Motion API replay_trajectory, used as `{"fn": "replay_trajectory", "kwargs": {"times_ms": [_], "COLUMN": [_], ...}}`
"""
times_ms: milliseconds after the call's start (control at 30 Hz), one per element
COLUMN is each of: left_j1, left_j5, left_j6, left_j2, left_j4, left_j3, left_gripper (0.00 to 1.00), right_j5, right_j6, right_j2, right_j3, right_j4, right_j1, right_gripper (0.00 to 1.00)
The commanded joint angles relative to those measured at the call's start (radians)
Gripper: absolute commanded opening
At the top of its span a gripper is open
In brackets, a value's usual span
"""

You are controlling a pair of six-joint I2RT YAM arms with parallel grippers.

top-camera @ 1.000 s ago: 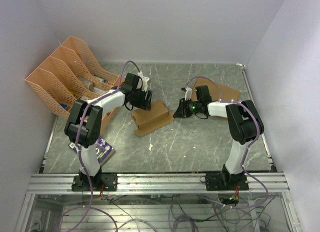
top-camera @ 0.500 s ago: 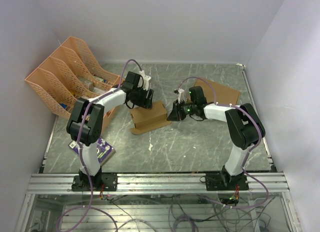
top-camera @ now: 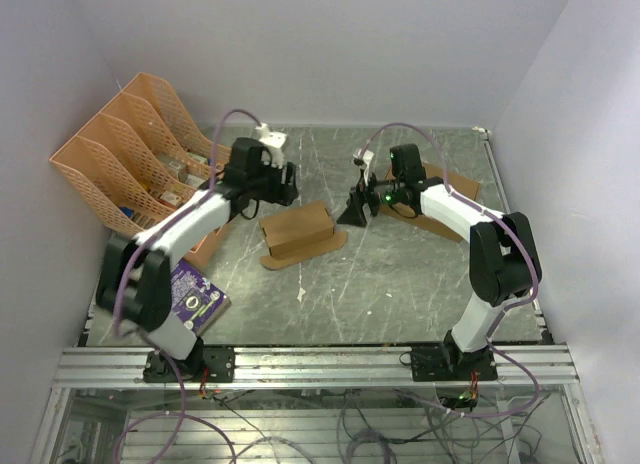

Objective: Fold the paper box

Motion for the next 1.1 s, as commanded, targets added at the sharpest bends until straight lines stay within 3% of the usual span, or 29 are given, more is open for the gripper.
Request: {"fn": "replay_trajectory", "kwargs": {"times_ms": [0, 167, 233, 333, 500, 800, 867, 1067], "left_j1": [0.047, 0.099, 0.103, 0.107, 0.107, 0.107, 0.107, 0.102], "left_j5": [-0.124, -0.144, -0.138, -0.128, -0.085, 0.001, 0.027, 0.069], "left_j6": [-0.266, -0.519, -0.579, -0.611, -0.591, -0.489, -0.467, -0.34], "left_j2": [-0.283, -0.538, -0.575, -0.546, -0.389, -0.148, -0.098, 0.055], "left_j4": [0.126, 0.218, 0.267, 0.317, 0.335, 0.274, 0.258, 0.184], "left_j3": [-0.217, -0.544, -0.603, -0.628, -0.569, -0.384, -0.338, -0.16], "left_gripper": [0.75, 0.88, 0.93, 0.93, 0.87, 0.54, 0.52, 0.51], "right_j5": [0.001, 0.018, 0.037, 0.055, 0.042, -0.089, -0.094, -0.134], "right_j6": [-0.094, 0.093, 0.161, 0.23, 0.275, 0.34, 0.346, 0.286], "right_j2": [0.084, 0.213, 0.257, 0.331, 0.367, 0.288, 0.241, 0.089], "right_j3": [0.193, 0.281, 0.313, 0.342, 0.322, 0.163, 0.101, -0.079], "right_j4": [-0.107, -0.015, -0.004, 0.008, 0.024, 0.078, 0.079, 0.034], "right_j1": [0.001, 0.001, 0.001, 0.003, 0.005, 0.005, 0.004, 0.001], "right_gripper": [0.81, 0.8, 0.79, 0.77, 0.76, 0.56, 0.52, 0.51]}}
